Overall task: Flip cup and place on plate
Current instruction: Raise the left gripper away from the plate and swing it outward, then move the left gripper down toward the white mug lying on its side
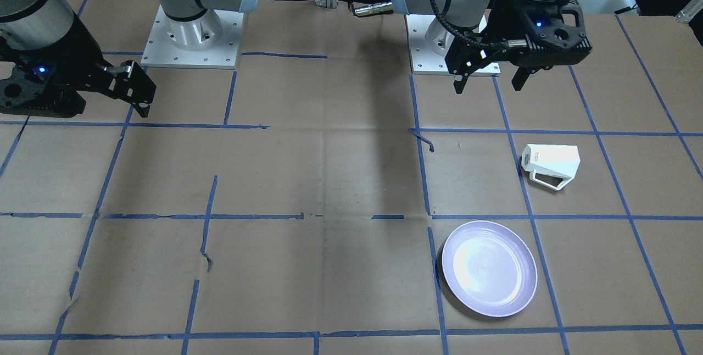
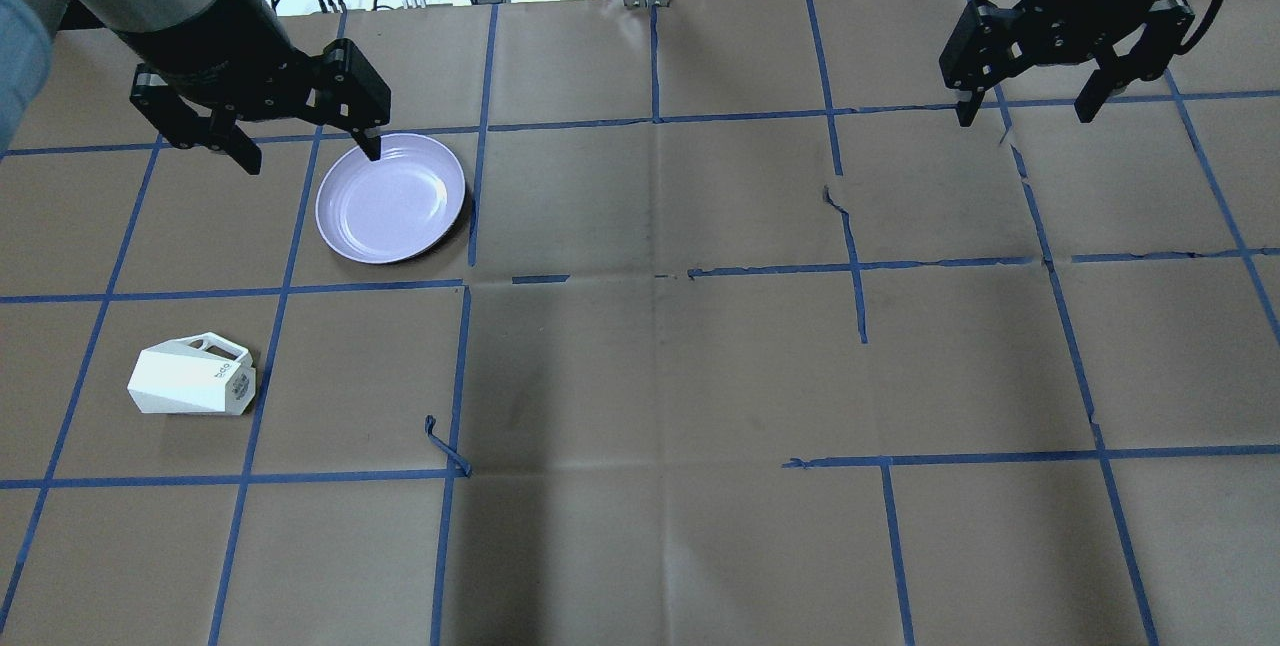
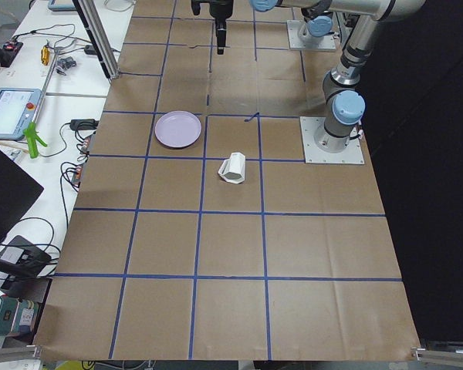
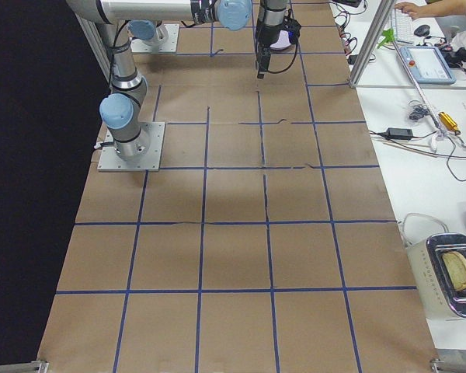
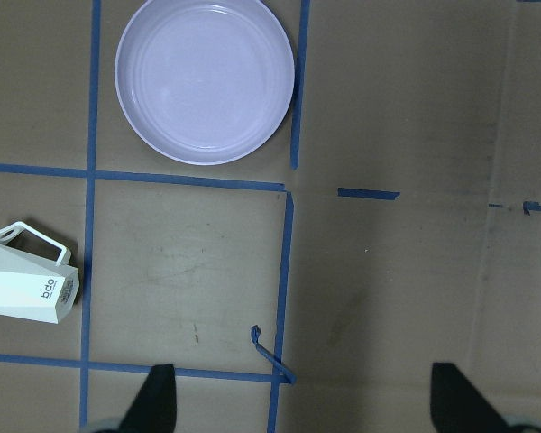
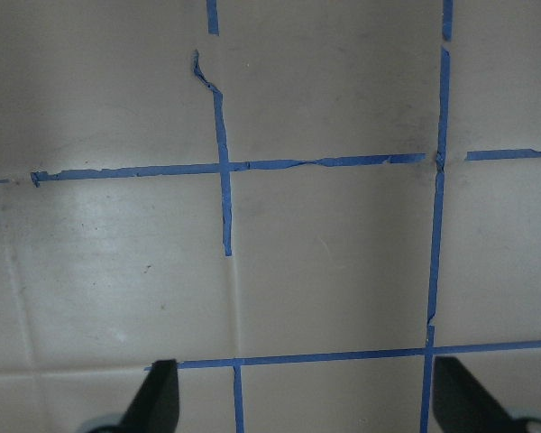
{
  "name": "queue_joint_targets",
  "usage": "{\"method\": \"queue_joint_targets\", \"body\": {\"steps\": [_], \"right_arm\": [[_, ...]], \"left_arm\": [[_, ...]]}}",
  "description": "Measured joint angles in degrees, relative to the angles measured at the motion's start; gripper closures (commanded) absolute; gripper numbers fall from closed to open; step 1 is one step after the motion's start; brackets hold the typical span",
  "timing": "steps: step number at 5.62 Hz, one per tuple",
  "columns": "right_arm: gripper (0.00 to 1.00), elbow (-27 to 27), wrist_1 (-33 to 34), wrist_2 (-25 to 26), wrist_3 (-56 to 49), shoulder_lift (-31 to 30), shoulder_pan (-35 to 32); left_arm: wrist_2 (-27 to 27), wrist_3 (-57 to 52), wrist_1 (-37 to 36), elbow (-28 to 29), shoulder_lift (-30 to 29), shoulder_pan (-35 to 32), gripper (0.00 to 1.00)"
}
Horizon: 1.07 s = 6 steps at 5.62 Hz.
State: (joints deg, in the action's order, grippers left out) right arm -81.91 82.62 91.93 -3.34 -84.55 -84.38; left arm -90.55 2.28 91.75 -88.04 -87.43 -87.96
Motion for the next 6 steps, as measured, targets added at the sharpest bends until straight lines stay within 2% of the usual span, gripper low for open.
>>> {"method": "queue_joint_targets", "body": {"steps": [3, 5, 6], "right_arm": [[0.0, 0.0, 0.0, 0.0, 0.0, 0.0, 0.0], [0.0, 0.0, 0.0, 0.0, 0.0, 0.0, 0.0], [0.0, 0.0, 0.0, 0.0, 0.0, -0.01, 0.0]], "left_arm": [[0.15, -19.75, 5.72, 0.62, 1.05, 14.61, 0.02], [1.05, -39.33, 7.32, -0.25, -0.04, 29.15, 0.02], [2.16, -49.18, 7.16, -0.3, -2.53, 36.37, 0.02]]}}
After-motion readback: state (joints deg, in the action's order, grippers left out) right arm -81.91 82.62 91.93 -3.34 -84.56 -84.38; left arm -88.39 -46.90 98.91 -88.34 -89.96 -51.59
